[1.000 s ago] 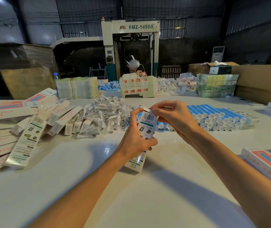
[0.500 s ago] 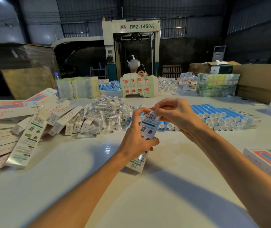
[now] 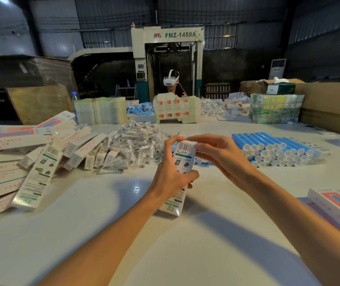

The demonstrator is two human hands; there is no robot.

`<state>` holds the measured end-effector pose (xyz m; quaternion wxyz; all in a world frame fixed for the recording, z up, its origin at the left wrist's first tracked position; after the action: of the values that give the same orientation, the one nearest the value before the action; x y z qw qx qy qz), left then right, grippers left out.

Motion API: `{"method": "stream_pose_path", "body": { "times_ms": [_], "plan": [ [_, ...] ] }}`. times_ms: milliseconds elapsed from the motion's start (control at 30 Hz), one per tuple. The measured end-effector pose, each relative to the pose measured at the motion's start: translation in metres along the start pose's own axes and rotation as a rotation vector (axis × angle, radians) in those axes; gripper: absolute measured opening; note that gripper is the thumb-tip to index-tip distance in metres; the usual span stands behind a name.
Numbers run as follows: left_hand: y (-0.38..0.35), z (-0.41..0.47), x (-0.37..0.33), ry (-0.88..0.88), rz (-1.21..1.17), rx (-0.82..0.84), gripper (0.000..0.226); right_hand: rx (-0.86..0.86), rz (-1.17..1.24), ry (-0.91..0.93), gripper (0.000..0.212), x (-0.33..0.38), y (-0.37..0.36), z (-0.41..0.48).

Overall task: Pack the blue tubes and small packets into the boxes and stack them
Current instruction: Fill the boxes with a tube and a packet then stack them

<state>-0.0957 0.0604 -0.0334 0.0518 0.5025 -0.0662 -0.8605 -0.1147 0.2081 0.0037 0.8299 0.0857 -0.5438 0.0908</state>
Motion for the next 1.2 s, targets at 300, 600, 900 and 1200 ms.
{"method": "stream_pose_path", "body": {
  "times_ms": [300,600,900,1200],
  "plan": [
    [0.004,-0.001,-0.002,-0.024,-0.021,-0.053,0.088,-0.128,-0.105,0.187,0.022,-0.001,-0.009,-0.006],
    [0.003,0.0,-0.003,-0.029,-0.029,-0.034,0.086,-0.124,-0.169,0.197,0.016,0.005,-0.012,-0.007],
    [0.016,0.002,0.017,0.052,-0.112,-0.203,0.057,-0.072,0.115,-0.089,0.042,-0.052,-0.04,-0.013],
    [0.005,0.0,0.033,0.149,-0.095,-0.087,0.04,0.039,-0.021,-0.159,0.035,-0.044,-0.064,-0.038]
  ]
}}
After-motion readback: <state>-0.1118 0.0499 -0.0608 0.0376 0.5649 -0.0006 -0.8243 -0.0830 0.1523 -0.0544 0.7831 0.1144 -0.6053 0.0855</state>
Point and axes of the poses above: each hand's wrist, its own z-axis towards the middle knuckle, its own y-axis out of the back of the hand, x = y × z, the point moved 8 cm from there along z, towards the middle knuckle, and after that the axes turned 3 degrees about -x, right-handed, at the moved point
